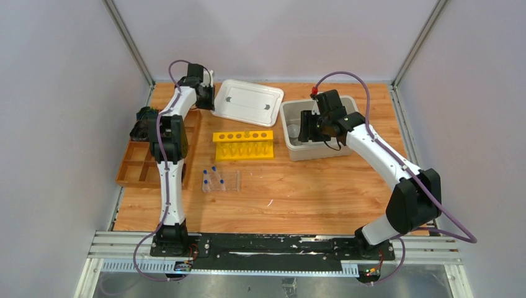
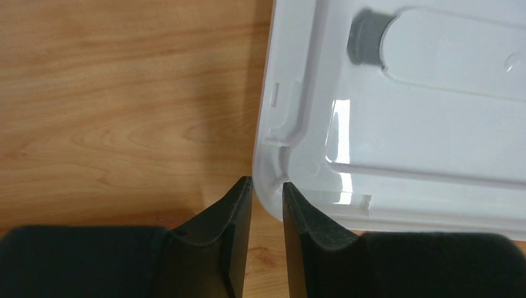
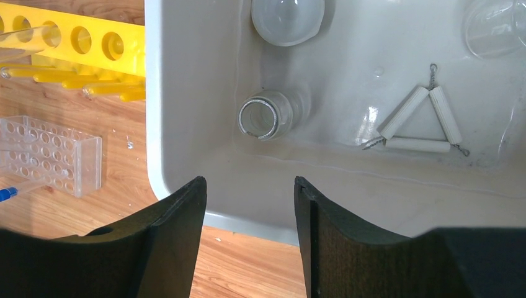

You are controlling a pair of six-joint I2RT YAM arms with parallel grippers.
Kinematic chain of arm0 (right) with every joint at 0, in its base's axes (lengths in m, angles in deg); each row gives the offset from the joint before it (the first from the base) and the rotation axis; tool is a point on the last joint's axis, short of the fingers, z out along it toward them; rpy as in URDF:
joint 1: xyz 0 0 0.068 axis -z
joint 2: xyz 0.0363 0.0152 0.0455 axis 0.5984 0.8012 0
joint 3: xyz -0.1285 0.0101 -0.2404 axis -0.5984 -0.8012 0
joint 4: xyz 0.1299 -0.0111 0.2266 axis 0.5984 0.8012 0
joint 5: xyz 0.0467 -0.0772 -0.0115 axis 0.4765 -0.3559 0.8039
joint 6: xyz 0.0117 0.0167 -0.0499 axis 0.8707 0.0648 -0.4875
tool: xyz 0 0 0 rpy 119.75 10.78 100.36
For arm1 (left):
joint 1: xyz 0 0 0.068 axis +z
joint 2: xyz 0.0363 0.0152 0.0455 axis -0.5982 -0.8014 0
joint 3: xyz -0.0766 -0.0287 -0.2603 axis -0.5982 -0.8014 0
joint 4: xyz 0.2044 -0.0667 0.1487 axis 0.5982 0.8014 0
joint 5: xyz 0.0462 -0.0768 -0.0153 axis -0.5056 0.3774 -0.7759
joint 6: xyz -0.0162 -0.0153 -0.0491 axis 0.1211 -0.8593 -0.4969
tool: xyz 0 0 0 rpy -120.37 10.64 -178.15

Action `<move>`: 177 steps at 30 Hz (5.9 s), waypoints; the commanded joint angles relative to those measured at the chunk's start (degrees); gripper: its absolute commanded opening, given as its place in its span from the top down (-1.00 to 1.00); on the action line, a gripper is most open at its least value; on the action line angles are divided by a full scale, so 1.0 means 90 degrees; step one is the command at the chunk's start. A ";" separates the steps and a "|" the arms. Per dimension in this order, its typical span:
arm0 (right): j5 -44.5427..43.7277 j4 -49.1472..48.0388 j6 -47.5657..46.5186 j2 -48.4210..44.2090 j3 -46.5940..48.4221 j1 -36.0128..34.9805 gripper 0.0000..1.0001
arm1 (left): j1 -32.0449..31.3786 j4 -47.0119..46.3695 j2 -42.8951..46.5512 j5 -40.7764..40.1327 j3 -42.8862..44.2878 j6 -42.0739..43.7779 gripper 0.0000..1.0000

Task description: Organize the chemistry lab equipment

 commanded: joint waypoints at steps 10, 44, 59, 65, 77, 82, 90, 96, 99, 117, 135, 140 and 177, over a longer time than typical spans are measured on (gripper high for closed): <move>0.0083 0.0190 0.0028 0.0156 0.0261 -0.0109 -0.14 | -0.0005 0.0180 -0.1141 -0.0155 0.1918 -0.0020 0.31; 0.0193 0.0402 -0.0075 -0.0175 0.0697 -0.0147 -0.13 | -0.0923 -0.0735 0.1826 -0.1609 0.0660 0.2390 1.00; 0.0700 0.0128 -0.1953 -0.0258 0.2336 -0.0051 -0.60 | -0.1777 -0.3080 0.4374 -0.0759 -0.1074 0.5207 1.00; 0.1721 0.0295 -0.2224 -0.0263 0.3203 0.0338 -0.79 | -0.1998 -0.4044 0.5729 0.0273 -0.2233 0.5944 1.00; 0.2429 -0.0772 -0.2668 -0.0978 0.2457 0.0404 -0.91 | -0.2556 -0.4496 0.7024 0.1411 -0.2899 0.6846 1.00; 0.2209 -0.0635 -0.2877 -0.1454 0.2390 0.0404 -0.94 | -0.2672 -0.4493 0.7645 0.1910 -0.3634 0.7643 1.00; 0.3028 -0.0722 -0.2826 -0.1551 0.2154 0.0404 -0.99 | -0.2886 -0.4492 0.8012 0.2020 -0.3873 0.7671 1.00; 0.4261 -0.1412 -0.2645 -0.1544 0.1567 0.0403 -0.96 | -0.2973 -0.4492 0.8191 0.2120 -0.3976 0.7798 1.00; 0.4168 -0.1603 -0.2639 -0.1526 0.1457 0.0404 -0.93 | -0.2974 -0.4473 0.8309 0.2199 -0.4052 0.7836 1.00; 0.4935 -0.3089 -0.1640 -0.1593 0.0926 0.0248 0.70 | -0.3046 -0.3046 0.8473 0.2381 -0.3663 0.7891 1.00; -0.3207 -0.2196 -0.6476 -0.2338 0.0971 -0.0995 1.00 | -0.3187 0.0420 0.7967 0.1663 -0.2387 0.4434 -1.00; -0.4986 -0.2837 -0.8340 -0.2161 0.0435 -0.1822 1.00 | -0.3188 0.0443 0.8048 0.1449 -0.2691 0.3689 -1.00; -0.6109 -0.1539 -0.6652 -0.0739 -0.1413 -0.2565 0.78 | -0.3184 0.0398 0.8453 0.1111 -0.3297 0.3031 -1.00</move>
